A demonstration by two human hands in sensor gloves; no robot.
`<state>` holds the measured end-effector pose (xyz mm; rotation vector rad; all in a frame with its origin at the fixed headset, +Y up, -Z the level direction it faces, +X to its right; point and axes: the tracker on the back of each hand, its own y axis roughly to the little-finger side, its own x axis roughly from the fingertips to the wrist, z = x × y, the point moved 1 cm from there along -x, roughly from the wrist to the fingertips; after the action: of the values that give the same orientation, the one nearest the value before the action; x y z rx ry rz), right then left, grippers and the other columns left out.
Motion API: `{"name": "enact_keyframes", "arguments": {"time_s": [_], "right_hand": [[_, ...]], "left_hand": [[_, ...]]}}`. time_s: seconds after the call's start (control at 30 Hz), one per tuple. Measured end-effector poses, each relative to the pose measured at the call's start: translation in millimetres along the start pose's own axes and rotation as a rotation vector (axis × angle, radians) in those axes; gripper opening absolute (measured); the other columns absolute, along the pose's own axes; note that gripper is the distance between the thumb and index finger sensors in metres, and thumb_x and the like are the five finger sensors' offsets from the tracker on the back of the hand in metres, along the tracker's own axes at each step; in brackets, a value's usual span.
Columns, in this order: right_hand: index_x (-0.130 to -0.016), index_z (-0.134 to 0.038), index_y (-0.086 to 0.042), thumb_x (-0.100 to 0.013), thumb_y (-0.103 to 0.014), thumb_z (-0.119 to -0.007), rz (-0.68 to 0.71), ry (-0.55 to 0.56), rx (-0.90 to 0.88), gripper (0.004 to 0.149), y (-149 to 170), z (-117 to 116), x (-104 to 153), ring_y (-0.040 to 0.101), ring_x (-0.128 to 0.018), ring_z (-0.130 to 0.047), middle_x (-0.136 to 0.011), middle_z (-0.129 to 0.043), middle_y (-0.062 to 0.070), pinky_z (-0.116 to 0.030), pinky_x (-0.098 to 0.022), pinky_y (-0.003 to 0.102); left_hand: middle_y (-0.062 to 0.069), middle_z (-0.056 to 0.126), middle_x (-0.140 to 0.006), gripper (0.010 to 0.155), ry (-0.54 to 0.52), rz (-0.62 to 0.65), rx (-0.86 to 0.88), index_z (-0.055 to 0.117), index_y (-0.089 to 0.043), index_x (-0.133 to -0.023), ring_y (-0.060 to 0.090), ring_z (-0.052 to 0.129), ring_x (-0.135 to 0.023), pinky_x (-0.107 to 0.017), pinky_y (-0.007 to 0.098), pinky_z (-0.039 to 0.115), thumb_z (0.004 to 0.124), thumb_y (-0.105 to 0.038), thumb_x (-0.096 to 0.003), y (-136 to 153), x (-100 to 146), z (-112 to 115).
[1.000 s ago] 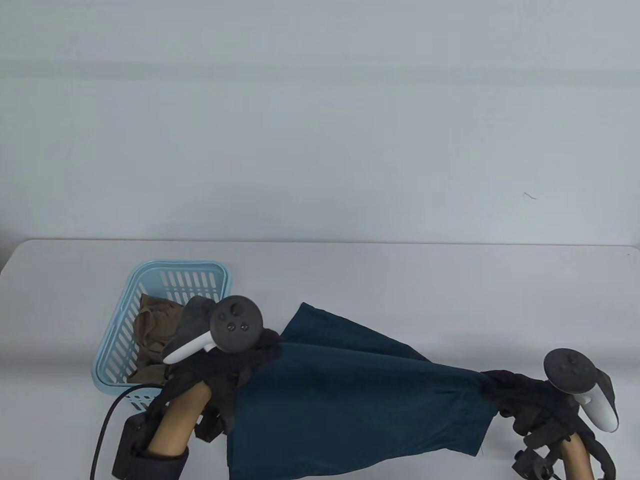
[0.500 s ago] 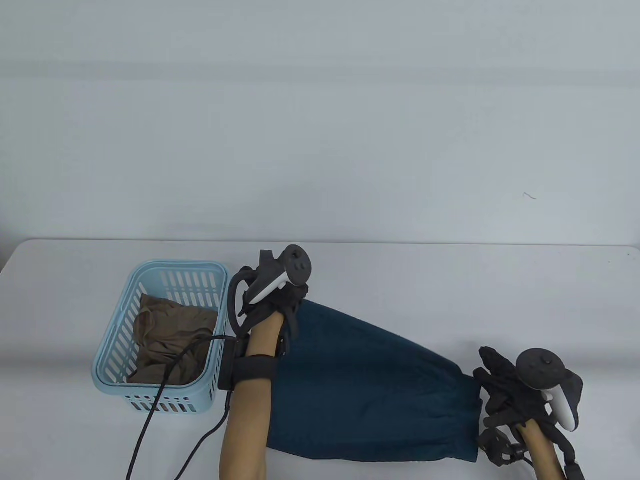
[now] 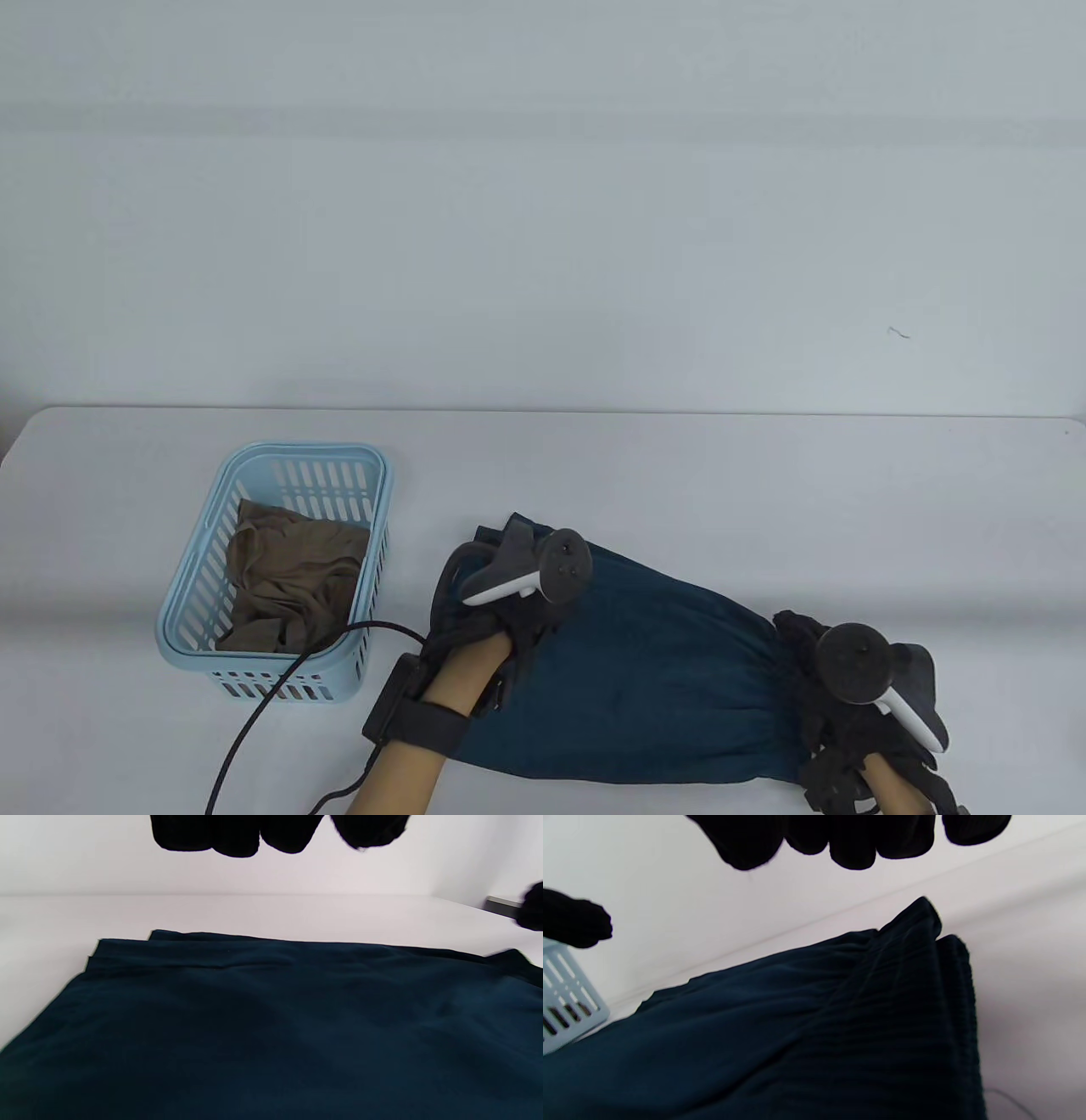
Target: Roll shorts into tight roll
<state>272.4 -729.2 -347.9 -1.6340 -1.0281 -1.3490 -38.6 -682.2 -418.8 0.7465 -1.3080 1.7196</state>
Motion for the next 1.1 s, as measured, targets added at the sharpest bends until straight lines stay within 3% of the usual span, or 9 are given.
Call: {"name": "enact_keyframes", "arguments": {"time_s": [0.2,0.33,0.43,0.63,0.7,0.87,1.1], "right_hand": [[-0.108,-0.041,-0.016,-0.052,-0.032,-0.065,0.067,-0.120,0.043,0.062,-19,-21,-4,0.043,-0.106,-0.037,-0.115,-0.041,0.016,-0.039,-0.074,0.061],[-0.108,-0.040,-0.017,-0.053,-0.032,-0.065,0.073,-0.163,0.121,0.062,-23,-32,-7,0.042,-0.107,-0.031,-0.116,-0.037,0.014,-0.036,-0.074,0.060],[-0.107,-0.041,-0.017,-0.053,-0.031,-0.065,0.063,-0.183,0.159,0.061,-21,-40,-11,0.042,-0.107,-0.030,-0.116,-0.037,0.014,-0.034,-0.074,0.061],[-0.107,-0.044,-0.017,-0.052,-0.032,-0.064,0.038,-0.201,0.215,0.060,-15,-53,-17,0.043,-0.107,-0.031,-0.115,-0.040,0.014,-0.030,-0.074,0.062],[-0.106,-0.048,-0.017,-0.052,-0.032,-0.064,0.032,-0.206,0.222,0.058,-14,-56,-18,0.044,-0.106,-0.033,-0.115,-0.044,0.013,-0.029,-0.073,0.062],[-0.105,-0.051,-0.018,-0.052,-0.032,-0.064,0.011,-0.229,0.268,0.056,-15,-63,-21,0.042,-0.106,-0.033,-0.114,-0.045,0.012,-0.027,-0.073,0.062],[-0.104,-0.053,-0.018,-0.053,-0.032,-0.064,0.010,-0.222,0.280,0.055,-17,-63,-21,0.041,-0.106,-0.037,-0.113,-0.046,0.012,-0.029,-0.073,0.063]], "left_hand": [[0.022,0.049,-0.116,0.065,-0.002,0.040,0.007,0.047,-0.013,-0.110,0.052,0.055,-0.105,-0.068,0.072,0.034,0.061,-0.043,-0.0537,-25,23,38],[0.023,0.048,-0.116,0.064,0.072,0.054,0.137,0.047,-0.011,-0.109,0.054,0.053,-0.104,-0.069,0.071,0.032,0.061,-0.040,-0.0542,-28,26,71],[0.022,0.047,-0.116,0.063,0.114,0.048,0.086,0.046,-0.012,-0.110,0.053,0.053,-0.105,-0.069,0.071,0.033,0.060,-0.040,-0.0545,-27,26,85],[0.022,0.047,-0.116,0.062,0.203,0.038,0.093,0.047,-0.012,-0.109,0.053,0.053,-0.105,-0.068,0.071,0.033,0.059,-0.039,-0.0547,-27,22,104],[0.022,0.040,-0.115,0.063,0.224,0.041,0.105,0.044,-0.010,-0.109,0.053,0.043,-0.103,-0.068,0.070,0.032,0.059,-0.039,-0.0550,-29,21,110],[0.022,0.035,-0.115,0.064,0.232,0.036,0.054,0.040,-0.010,-0.109,0.052,0.040,-0.104,-0.068,0.070,0.031,0.058,-0.039,-0.0552,-31,22,113],[0.020,0.034,-0.115,0.064,0.220,-0.013,0.118,0.039,-0.012,-0.109,0.050,0.037,-0.104,-0.068,0.071,0.031,0.059,-0.039,-0.0551,-25,18,114]]}}
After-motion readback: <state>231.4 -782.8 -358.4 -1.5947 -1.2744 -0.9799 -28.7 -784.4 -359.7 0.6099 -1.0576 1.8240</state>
